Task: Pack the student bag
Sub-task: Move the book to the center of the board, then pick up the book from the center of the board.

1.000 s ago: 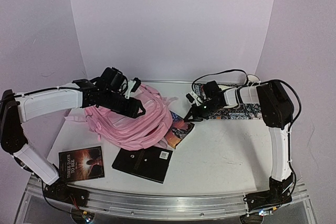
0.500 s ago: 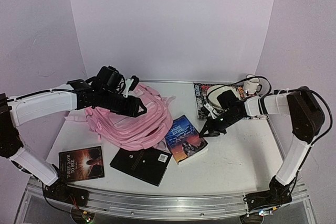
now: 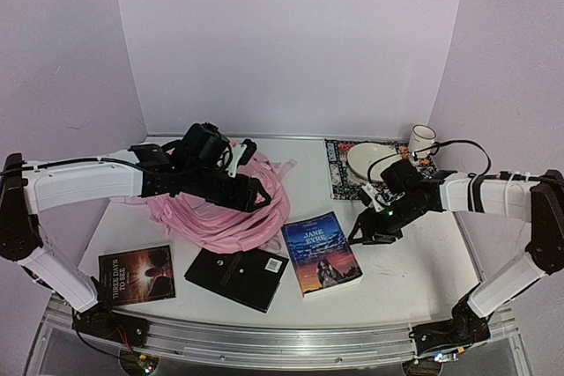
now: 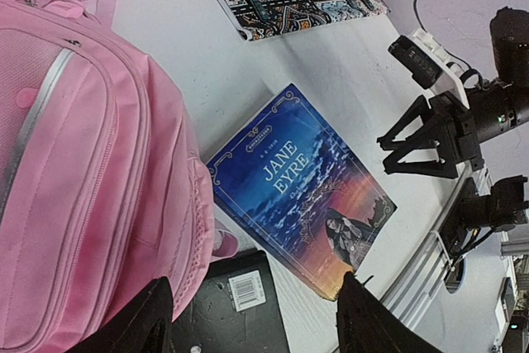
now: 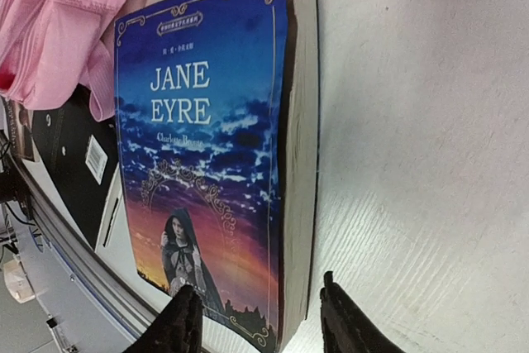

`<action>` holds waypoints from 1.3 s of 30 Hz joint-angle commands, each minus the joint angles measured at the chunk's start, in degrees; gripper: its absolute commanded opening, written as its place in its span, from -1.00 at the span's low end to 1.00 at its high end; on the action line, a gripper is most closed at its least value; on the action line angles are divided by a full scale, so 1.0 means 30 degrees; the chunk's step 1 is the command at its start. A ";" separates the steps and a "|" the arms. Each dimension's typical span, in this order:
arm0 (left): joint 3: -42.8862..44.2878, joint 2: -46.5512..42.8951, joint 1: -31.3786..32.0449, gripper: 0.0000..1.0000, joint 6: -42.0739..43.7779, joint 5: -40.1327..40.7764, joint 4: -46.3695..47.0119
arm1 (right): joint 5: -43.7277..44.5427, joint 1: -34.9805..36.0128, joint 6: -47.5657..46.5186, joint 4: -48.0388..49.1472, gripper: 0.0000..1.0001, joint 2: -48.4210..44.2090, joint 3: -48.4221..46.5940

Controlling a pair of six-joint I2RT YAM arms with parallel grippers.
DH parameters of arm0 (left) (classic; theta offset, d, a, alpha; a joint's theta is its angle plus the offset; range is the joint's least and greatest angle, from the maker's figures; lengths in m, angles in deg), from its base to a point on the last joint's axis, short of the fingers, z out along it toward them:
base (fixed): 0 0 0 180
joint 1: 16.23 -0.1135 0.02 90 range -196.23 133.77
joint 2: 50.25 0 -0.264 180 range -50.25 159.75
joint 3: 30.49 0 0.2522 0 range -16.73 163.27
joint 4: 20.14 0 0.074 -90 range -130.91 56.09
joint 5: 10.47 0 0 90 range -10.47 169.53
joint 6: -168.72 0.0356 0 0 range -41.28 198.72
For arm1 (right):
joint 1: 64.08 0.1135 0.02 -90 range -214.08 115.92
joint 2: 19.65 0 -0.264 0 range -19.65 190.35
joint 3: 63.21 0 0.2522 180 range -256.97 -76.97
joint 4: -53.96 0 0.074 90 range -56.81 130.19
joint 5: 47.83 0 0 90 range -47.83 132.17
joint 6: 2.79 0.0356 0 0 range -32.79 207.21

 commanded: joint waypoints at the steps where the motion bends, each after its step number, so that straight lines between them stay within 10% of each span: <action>1: -0.0600 0.0254 0.0242 0.40 -0.1632 -0.0149 0.2379 | 0.0726 0.0000 0.0103 -0.0632 0.05 0.2025 -0.1924; 21: 0.2731 0.8773 0.3062 0.42 -0.2592 -0.1558 0.3953 | -0.2629 0.0290 0.0838 0.2054 0.15 0.4935 -0.1701; 39: 0.3290 1.0626 0.3362 0.41 -0.2961 -0.1766 0.4790 | -0.4979 0.0761 0.2355 0.3841 -0.27 0.2308 -0.0630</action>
